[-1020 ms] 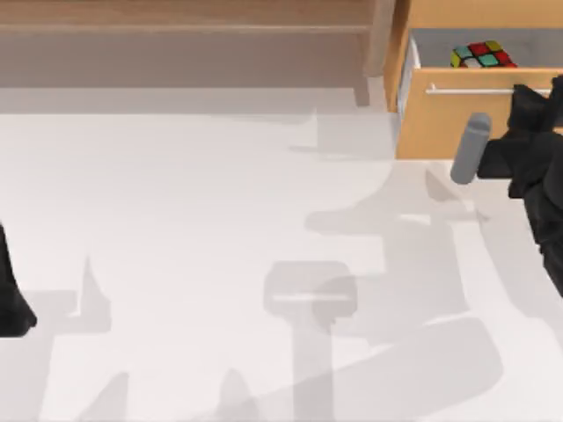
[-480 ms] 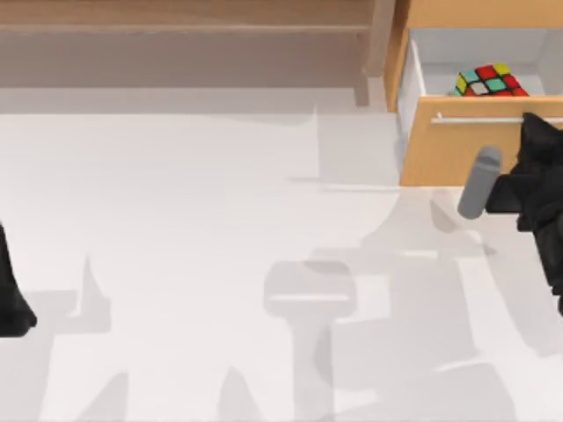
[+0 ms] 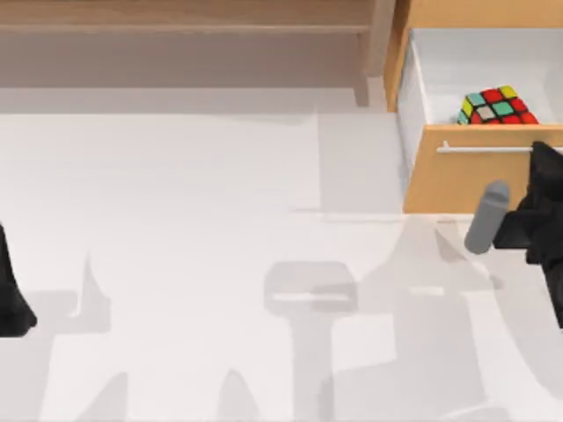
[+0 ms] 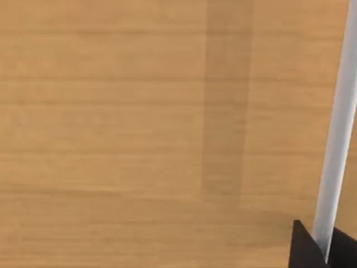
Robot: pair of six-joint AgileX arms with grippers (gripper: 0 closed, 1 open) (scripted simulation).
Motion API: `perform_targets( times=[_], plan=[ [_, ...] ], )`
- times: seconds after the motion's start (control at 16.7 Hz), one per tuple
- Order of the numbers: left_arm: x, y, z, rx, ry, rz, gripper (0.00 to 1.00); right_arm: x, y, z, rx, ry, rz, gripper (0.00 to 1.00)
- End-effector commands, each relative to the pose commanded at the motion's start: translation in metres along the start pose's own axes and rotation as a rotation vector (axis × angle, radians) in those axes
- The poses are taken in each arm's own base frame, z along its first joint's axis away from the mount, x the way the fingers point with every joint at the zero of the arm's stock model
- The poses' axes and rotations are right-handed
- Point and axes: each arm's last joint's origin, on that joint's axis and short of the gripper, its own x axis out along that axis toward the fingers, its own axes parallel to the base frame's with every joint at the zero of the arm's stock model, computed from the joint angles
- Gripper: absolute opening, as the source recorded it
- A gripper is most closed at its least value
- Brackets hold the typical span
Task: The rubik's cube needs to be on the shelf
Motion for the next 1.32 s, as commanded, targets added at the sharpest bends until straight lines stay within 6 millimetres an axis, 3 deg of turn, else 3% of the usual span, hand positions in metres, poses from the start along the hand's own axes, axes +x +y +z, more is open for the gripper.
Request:
perform_targets(
  times=[0.18, 0.42, 1.2, 1.32],
  plan=[
    [0.000, 0.000, 0.000, 0.000, 0.000, 0.000, 1.00, -0.019, -0.001, -0.001, 0.002, 0.000, -0.002, 0.00],
    [0.000, 0.000, 0.000, 0.000, 0.000, 0.000, 1.00, -0.020, -0.002, -0.001, 0.004, 0.000, -0.003, 0.00],
    [0.000, 0.000, 0.000, 0.000, 0.000, 0.000, 1.00, -0.020, -0.002, -0.001, 0.004, 0.000, -0.003, 0.98],
    [0.000, 0.000, 0.000, 0.000, 0.000, 0.000, 1.00, -0.020, -0.002, -0.001, 0.004, 0.000, -0.003, 1.00]
  ],
)
